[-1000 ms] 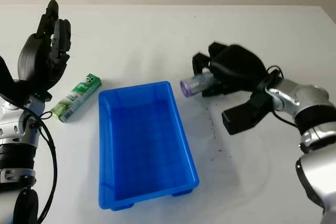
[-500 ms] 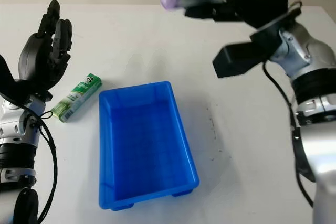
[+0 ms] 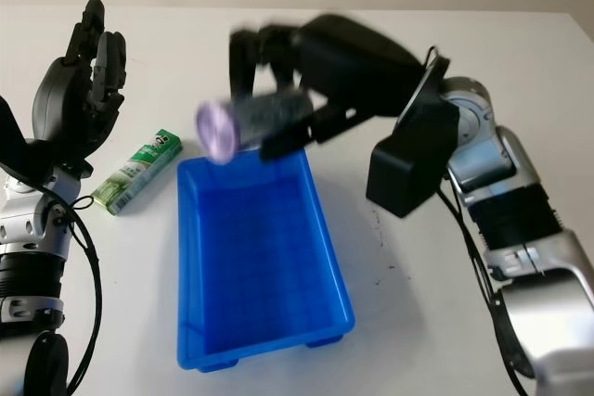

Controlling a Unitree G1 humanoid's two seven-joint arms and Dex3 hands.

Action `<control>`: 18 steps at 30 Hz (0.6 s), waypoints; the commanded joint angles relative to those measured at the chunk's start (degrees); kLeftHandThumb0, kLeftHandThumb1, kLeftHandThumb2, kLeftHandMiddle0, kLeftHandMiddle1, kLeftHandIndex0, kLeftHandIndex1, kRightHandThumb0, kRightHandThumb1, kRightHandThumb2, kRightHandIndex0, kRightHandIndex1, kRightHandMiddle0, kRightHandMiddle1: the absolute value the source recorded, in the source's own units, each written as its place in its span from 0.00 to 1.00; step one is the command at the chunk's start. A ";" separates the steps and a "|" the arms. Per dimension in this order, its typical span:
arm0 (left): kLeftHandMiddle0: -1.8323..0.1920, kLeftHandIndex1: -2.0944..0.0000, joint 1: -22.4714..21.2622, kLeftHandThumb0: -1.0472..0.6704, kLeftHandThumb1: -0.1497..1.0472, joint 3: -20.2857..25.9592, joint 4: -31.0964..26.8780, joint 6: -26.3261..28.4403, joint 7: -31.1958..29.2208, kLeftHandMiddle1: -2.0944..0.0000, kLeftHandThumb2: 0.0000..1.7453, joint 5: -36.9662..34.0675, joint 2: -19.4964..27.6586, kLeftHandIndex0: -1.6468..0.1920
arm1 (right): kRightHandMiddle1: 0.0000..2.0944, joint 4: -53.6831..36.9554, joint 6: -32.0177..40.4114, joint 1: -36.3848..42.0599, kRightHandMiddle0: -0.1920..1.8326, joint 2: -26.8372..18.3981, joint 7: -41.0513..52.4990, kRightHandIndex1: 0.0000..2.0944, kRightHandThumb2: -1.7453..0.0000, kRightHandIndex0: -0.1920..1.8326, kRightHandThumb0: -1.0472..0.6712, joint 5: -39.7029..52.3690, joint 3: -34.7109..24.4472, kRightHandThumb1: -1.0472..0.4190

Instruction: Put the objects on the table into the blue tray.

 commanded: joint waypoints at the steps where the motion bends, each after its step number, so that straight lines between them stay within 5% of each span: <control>1: 1.00 1.00 -0.13 0.23 1.00 -0.11 0.01 -0.57 -0.04 1.00 0.35 0.41 0.07 1.00 | 0.86 -1.67 0.06 -0.01 0.06 -0.12 1.31 0.87 0.93 0.07 0.25 0.73 -1.68 0.00; 3: 1.00 1.00 -0.05 0.23 1.00 -0.18 0.14 -0.85 0.06 1.00 0.35 0.60 0.05 1.00 | 0.67 -2.71 0.96 0.06 0.02 -0.63 2.60 0.65 0.94 0.02 0.24 0.39 -2.34 0.00; 6: 1.00 1.00 -0.04 0.23 1.00 -0.14 0.18 -1.19 0.20 1.00 0.35 0.73 -0.07 1.00 | 0.24 -3.98 2.16 0.41 0.01 -0.90 3.17 0.20 0.93 0.02 0.22 -0.91 -3.58 0.00; 7: 1.00 1.00 -0.09 0.23 1.00 -0.10 0.23 -1.20 0.25 1.00 0.34 0.70 -0.13 1.00 | 0.18 -3.82 1.66 0.41 0.02 -0.78 2.86 0.14 0.93 0.02 0.22 -1.57 -3.95 0.00; 12: 1.00 1.00 -0.10 0.23 1.00 -0.11 0.54 -1.40 0.03 1.00 0.34 0.64 -0.14 1.00 | 0.01 -2.41 -1.54 0.41 0.00 0.45 -2.09 0.00 0.93 0.00 0.23 -5.77 -6.11 0.00; 18: 1.00 1.00 0.17 0.23 1.00 -0.23 0.12 -1.48 0.76 1.00 0.34 0.87 -0.44 1.00 | 0.00 1.62 -0.53 0.51 0.00 3.65 -7.40 0.00 0.90 0.00 0.26 -2.27 -10.05 0.00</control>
